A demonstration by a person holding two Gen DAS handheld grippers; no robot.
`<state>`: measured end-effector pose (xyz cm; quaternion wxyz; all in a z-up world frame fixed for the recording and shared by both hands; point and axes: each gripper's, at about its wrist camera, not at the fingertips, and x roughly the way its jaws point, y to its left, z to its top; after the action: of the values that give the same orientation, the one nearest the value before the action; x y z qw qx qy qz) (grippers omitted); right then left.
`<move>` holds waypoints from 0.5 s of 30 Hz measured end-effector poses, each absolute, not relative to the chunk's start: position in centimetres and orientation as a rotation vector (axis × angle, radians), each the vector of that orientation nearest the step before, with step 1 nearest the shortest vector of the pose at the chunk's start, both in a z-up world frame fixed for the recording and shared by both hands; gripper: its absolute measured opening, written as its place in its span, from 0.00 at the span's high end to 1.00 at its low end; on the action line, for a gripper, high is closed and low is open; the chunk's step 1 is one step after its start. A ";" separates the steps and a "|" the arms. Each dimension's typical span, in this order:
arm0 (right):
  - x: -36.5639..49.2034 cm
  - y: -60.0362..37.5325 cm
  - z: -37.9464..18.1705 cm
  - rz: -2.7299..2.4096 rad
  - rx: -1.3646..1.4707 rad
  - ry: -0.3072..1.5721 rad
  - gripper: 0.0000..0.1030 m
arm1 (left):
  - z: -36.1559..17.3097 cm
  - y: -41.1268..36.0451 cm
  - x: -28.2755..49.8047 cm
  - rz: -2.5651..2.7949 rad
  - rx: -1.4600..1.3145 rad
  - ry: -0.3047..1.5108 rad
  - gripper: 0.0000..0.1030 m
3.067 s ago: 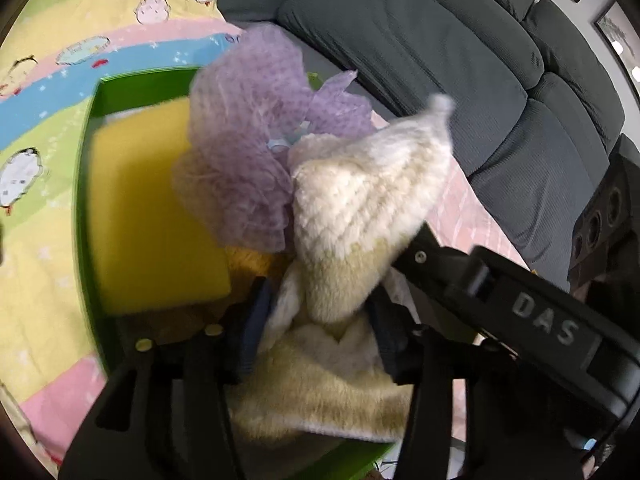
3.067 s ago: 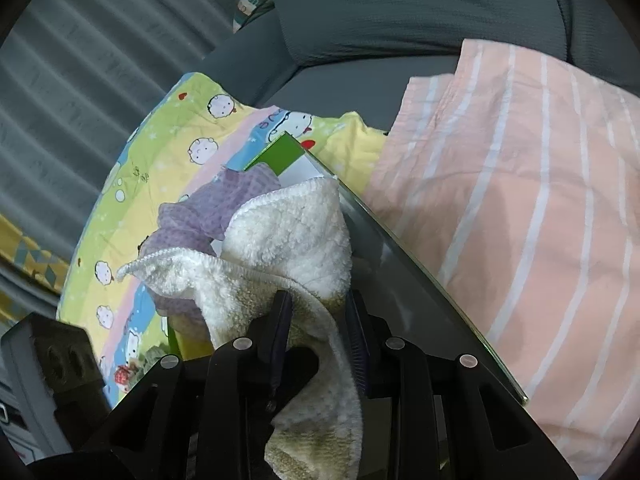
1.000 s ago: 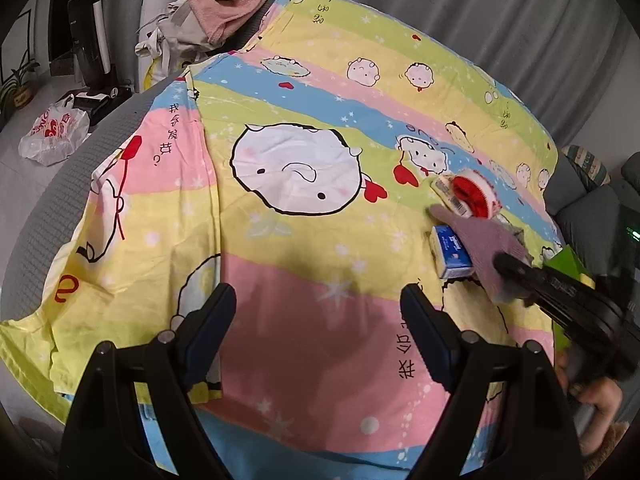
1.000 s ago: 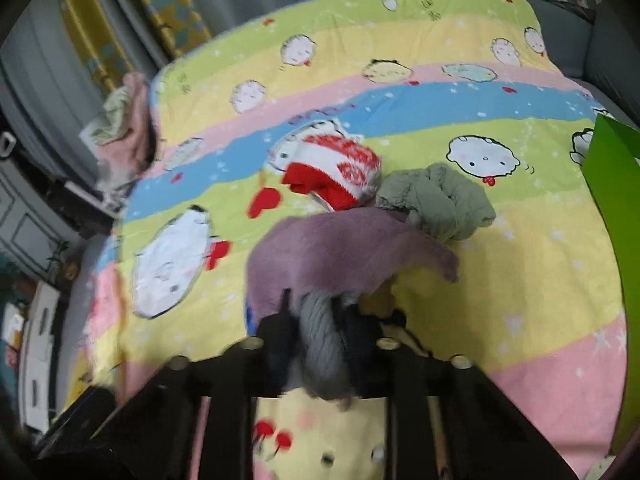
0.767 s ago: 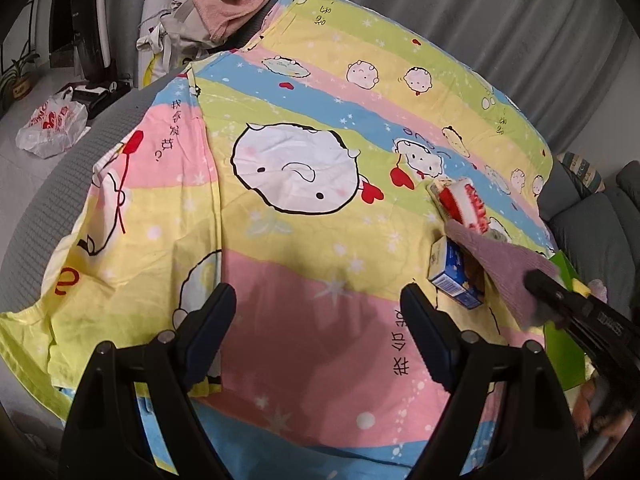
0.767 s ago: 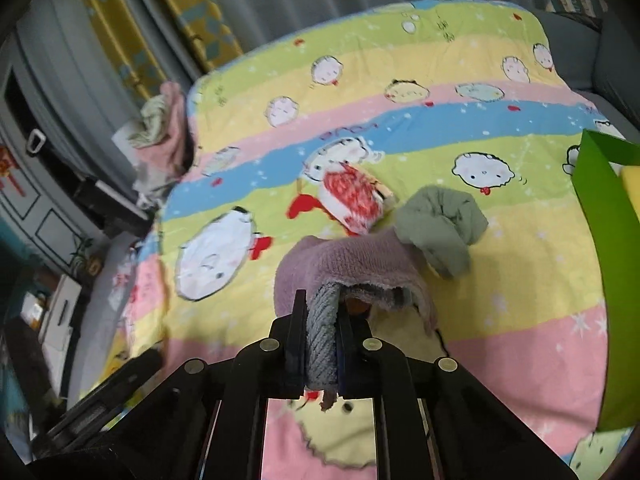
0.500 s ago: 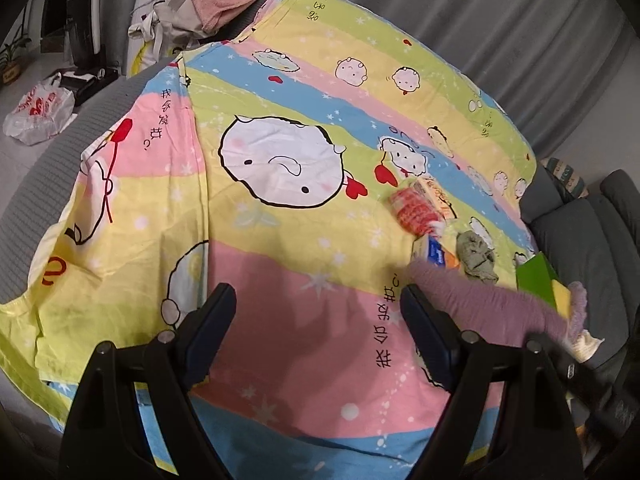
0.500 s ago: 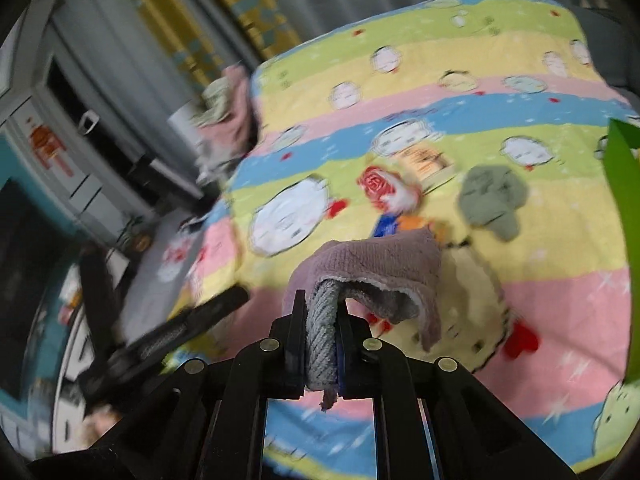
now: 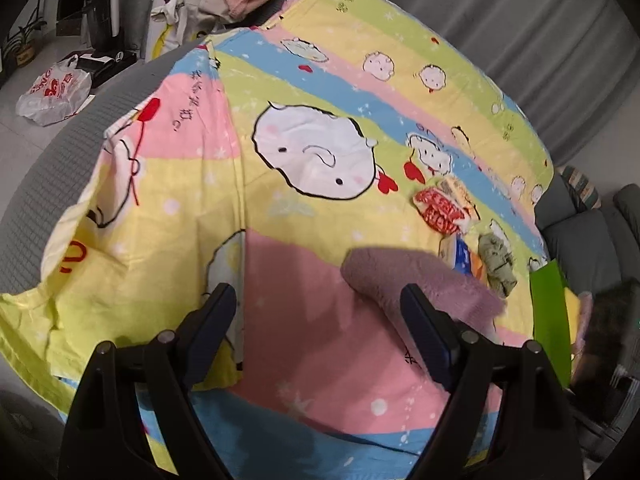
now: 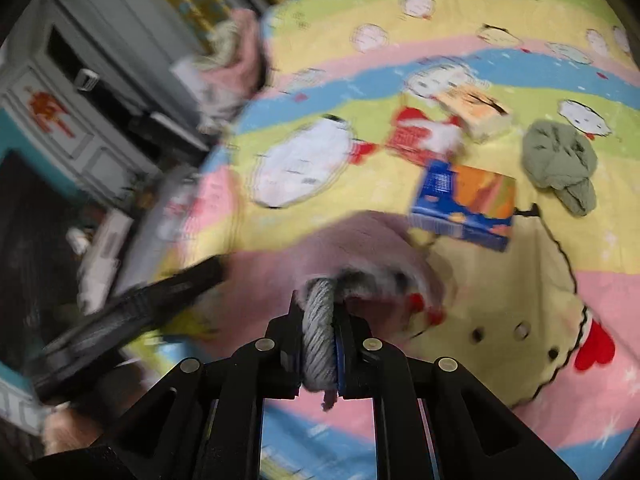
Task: Organize soft objects
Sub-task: 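Grasp the mauve fuzzy cloth with the right gripper and lift it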
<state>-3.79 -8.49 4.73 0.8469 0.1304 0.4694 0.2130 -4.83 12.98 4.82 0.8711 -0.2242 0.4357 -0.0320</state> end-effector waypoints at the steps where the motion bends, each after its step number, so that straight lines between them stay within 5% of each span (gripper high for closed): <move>1: -3.2 -8.7 3.9 0.425 0.271 1.002 0.89 | 4.7 12.7 -4.8 -0.068 -0.462 0.915 0.19; 6: -2.2 -10.2 2.5 0.423 0.312 1.099 0.82 | 3.5 10.8 -4.0 -0.090 -0.411 0.950 0.19; 8: -2.6 -10.9 3.5 0.403 0.282 1.108 0.48 | 3.0 10.0 -3.5 -0.105 -0.405 0.962 0.19; 10: -3.2 -12.0 4.9 0.384 0.284 1.060 0.29 | 2.8 9.3 -3.2 -0.129 -0.398 0.968 0.19; 15: -2.9 -13.7 8.6 0.418 0.332 0.946 0.22 | 2.2 8.0 -2.4 -0.160 -0.386 0.987 0.19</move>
<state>-2.86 -13.67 8.56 0.8562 0.1577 0.4501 0.1988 -2.42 7.96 2.15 0.8598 -0.1840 0.4702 -0.0763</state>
